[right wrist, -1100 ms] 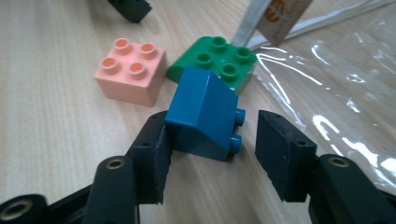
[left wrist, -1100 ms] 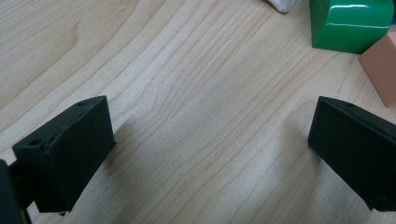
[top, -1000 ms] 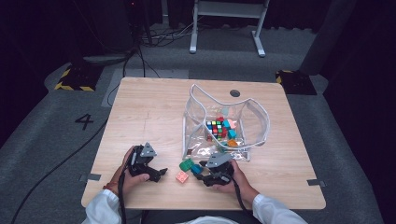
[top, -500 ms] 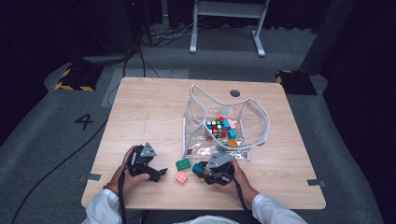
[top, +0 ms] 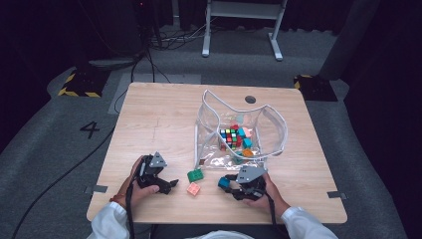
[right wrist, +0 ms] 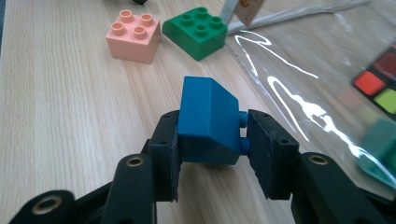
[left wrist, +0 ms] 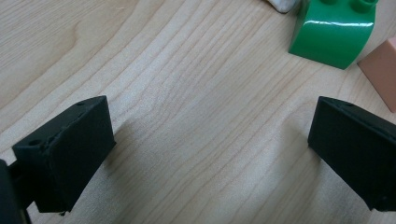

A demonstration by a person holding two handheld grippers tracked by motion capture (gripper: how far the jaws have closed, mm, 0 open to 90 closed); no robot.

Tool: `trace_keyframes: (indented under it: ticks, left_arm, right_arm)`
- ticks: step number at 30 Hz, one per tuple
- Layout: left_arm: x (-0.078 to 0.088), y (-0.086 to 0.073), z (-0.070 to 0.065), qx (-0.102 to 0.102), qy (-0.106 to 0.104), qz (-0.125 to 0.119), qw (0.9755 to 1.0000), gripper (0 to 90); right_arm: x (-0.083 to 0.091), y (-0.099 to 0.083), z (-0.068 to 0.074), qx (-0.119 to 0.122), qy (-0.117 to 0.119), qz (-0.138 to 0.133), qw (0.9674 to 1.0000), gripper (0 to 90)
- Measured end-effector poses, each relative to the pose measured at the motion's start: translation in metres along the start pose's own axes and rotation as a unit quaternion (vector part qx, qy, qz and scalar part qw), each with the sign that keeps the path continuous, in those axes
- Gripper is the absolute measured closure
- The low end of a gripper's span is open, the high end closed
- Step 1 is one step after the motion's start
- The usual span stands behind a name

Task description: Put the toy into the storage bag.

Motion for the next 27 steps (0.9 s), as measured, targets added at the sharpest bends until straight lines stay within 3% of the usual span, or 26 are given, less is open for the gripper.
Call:
trace_keyframes:
  ticks: [2,7,8,9,20,27]
  left_arm:
    - [0.0,0.0,0.0,0.0,0.0,0.0,1.0,0.4]
    - [0.0,0.0,0.0,0.0,0.0,0.0,1.0,0.4]
    - [0.0,0.0,0.0,0.0,0.0,0.0,1.0,0.4]
    - [0.0,0.0,0.0,0.0,0.0,0.0,1.0,0.4]
    - [0.0,0.0,0.0,-0.001,0.0,0.0,1.0,0.4]
    - [0.0,0.0,0.0,0.0,0.0,0.0,1.0,0.4]
  right_arm:
    - [0.009,-0.004,-0.004,-0.016,-0.002,0.007,0.9998,56.7]
    - [0.026,-0.016,-0.013,-0.019,-0.013,0.011,0.9997,56.7]
    - [0.03,-0.019,-0.016,-0.018,-0.017,0.013,0.9996,56.7]
    - [0.032,-0.021,-0.02,0.0,-0.019,0.005,0.9998,56.7]
    - [0.061,-0.05,-0.038,-0.023,-0.032,0.016,0.9991,56.7]
    - [0.086,-0.073,-0.056,-0.045,-0.058,0.031,0.9968,56.7]
Point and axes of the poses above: each handheld gripper's, and its own axes: x roughly backward along the jaws, y roughly out of its top, z roughly to its left, the point moved 6 cm from there along -x, roughly forward along the jaws, and after that the axes turned 9 degrees about -y, right-handed, at the moved point
